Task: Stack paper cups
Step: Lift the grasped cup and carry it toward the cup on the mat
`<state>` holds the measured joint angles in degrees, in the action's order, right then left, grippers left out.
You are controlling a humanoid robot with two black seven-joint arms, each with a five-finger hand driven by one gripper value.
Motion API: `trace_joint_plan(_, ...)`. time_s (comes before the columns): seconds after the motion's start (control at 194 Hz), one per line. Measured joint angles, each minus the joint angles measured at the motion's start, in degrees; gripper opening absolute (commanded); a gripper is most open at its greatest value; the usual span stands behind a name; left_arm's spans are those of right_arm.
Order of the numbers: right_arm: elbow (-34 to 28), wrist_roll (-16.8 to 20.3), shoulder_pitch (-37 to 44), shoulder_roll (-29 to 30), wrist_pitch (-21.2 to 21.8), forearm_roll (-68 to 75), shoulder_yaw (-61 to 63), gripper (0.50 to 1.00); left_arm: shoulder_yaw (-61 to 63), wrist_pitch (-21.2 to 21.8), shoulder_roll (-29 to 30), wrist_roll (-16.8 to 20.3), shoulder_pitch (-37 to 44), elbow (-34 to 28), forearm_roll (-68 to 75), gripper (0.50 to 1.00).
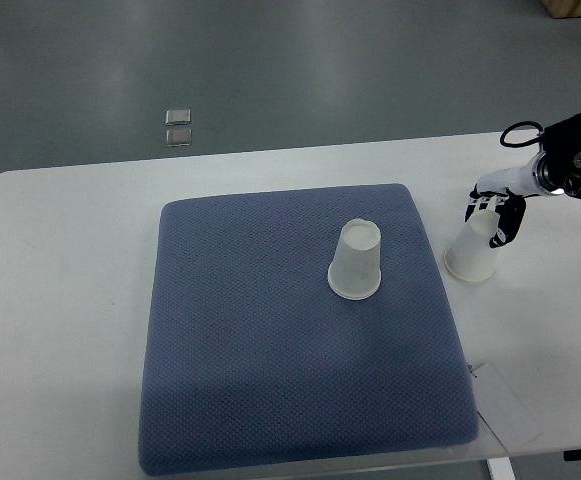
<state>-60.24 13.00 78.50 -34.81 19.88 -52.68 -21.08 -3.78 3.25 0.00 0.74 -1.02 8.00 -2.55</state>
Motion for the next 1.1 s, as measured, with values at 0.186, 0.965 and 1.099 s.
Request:
trace_joint_plan(0.186,-0.6,-0.1,1.0,-1.4,0.6,0.2,0.0,0.676,0.0,0.0,0.0,0.0,0.0,0.0,0.0,1.000)
trace_joint_plan(0.965,-10.8,0.1,24.4,-10.8,8.9,0.8,-4.1,0.682,0.0,0.0,0.0,0.0,0.0,0.0,0.0,1.000)
trace_joint_plan(1.099,-12.6,0.1,26.9,-11.2,9.3,0.9,-5.1,0.682,0.0,0.0,0.0,0.0,0.0,0.0,0.0,1.000)
